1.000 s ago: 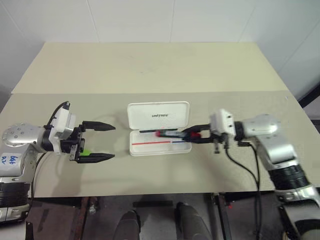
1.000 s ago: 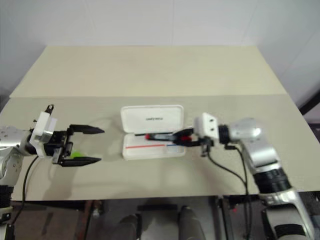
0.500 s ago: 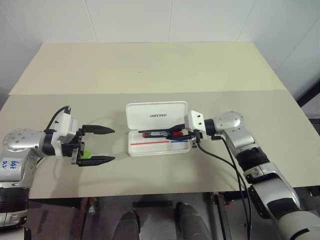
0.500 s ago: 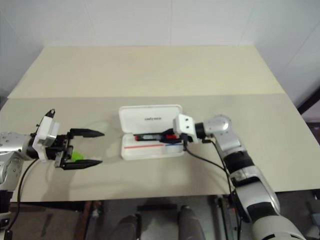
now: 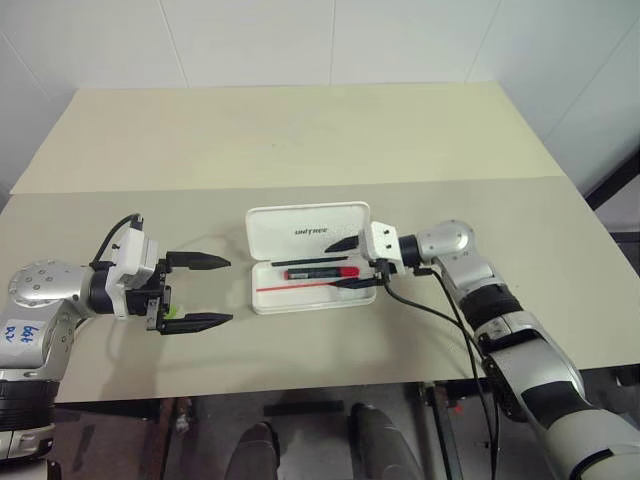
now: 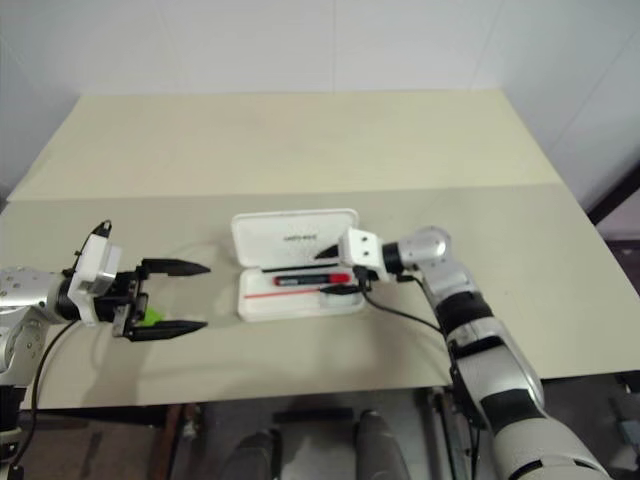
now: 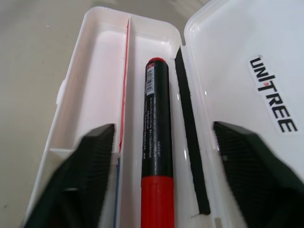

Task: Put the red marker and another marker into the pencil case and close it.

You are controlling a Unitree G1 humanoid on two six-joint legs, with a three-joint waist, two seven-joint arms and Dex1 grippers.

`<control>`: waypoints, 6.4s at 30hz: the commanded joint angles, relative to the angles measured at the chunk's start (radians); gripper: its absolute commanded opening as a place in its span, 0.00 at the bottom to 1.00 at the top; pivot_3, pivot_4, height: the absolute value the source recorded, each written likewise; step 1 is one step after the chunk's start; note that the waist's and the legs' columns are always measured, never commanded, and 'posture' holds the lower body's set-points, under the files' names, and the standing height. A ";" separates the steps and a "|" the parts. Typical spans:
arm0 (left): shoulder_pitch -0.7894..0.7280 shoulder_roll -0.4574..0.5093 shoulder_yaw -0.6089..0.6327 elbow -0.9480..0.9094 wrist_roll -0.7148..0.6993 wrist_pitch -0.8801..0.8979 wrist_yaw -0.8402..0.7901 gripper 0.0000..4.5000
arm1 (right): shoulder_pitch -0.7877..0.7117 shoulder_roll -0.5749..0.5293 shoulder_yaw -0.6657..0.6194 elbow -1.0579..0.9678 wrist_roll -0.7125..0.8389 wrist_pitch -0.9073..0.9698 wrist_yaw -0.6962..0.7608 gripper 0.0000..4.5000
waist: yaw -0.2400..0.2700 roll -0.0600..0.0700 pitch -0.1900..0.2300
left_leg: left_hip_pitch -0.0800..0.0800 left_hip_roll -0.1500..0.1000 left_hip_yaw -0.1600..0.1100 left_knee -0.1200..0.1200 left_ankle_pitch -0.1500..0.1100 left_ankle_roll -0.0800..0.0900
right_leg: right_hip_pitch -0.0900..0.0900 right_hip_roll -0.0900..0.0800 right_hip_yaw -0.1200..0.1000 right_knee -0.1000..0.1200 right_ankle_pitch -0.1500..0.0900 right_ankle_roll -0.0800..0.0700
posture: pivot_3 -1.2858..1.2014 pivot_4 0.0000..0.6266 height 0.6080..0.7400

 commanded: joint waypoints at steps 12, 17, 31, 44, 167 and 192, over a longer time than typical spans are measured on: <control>0.030 -0.043 0.065 -0.066 -0.022 0.011 0.113 1.00 | 0.246 -0.158 -0.138 -0.818 0.346 0.509 0.010 0.99 | 0.021 0.001 0.000 | -0.002 0.000 -0.003 -0.001 0.000 -0.001 | -0.001 0.000 -0.001 0.003 -0.003 0.000 | 0.52 0.24 1.00; 0.088 -0.174 0.131 -0.192 0.003 0.000 0.374 1.00 | 0.390 -0.301 -0.275 -1.014 0.461 0.697 -0.065 0.99 | 0.037 0.000 0.000 | -0.002 0.000 -0.002 0.001 -0.002 -0.002 | 0.000 0.000 -0.001 0.000 -0.003 0.000 | 0.52 0.24 1.00; 0.335 -0.461 0.187 -0.544 0.179 0.269 1.105 1.00 | 0.531 -0.452 -0.412 -1.078 0.531 0.774 -0.072 0.99 | 0.037 -0.001 0.000 | -0.001 0.000 0.000 0.003 -0.001 -0.001 | 0.003 -0.001 0.000 -0.008 -0.002 -0.002 | 0.52 0.24 1.00; 0.438 -0.687 0.179 -0.862 0.313 0.721 1.522 1.00 | 0.469 -0.440 -0.349 -0.964 0.502 0.721 -0.008 0.99 | 0.037 -0.004 -0.002 | -0.001 -0.001 0.000 0.004 -0.001 -0.001 | 0.004 -0.001 0.000 -0.011 -0.006 -0.010 | 0.52 0.24 1.00; -0.301 -0.177 -0.391 0.183 0.362 -0.086 0.085 0.22 | 0.759 -0.483 -0.557 -1.415 0.675 0.836 -0.388 1.00 | 0.061 -0.006 -0.002 | -0.004 0.000 0.000 0.001 -0.001 0.001 | 0.002 0.000 0.000 -0.013 -0.004 -0.012 | 0.52 0.24 1.00; -0.392 -0.197 -0.398 0.178 0.358 -0.018 0.062 0.22 | 0.802 -0.450 -0.552 -1.450 0.668 0.830 -0.428 1.00 | 0.061 -0.006 -0.002 | -0.004 0.000 0.000 0.002 -0.001 0.001 | 0.002 0.000 0.000 -0.011 -0.003 -0.010 | 0.52 0.24 1.00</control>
